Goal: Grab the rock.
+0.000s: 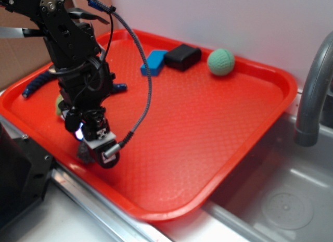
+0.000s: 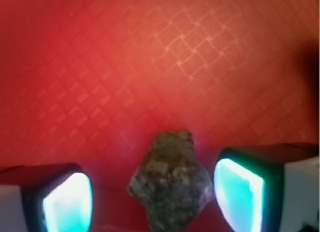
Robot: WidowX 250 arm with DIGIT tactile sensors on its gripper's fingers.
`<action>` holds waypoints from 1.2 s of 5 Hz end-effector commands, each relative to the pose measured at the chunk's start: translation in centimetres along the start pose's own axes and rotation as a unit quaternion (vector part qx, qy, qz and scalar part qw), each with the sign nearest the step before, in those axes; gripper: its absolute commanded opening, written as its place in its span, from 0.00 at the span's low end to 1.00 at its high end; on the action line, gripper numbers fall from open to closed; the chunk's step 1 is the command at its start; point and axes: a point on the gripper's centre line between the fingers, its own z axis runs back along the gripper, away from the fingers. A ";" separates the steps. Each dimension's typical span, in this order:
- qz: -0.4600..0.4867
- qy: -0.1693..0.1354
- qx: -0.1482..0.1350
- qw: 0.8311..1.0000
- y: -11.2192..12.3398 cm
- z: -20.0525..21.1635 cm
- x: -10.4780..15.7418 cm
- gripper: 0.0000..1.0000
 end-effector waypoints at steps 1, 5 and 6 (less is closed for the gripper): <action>0.003 0.028 0.006 1.000 0.0 -1.3 -1.2 1.00; 0.022 0.037 0.031 0.999 0.9 -1.8 -1.2 0.00; 0.013 0.003 0.066 0.998 2.0 2.2 0.9 0.00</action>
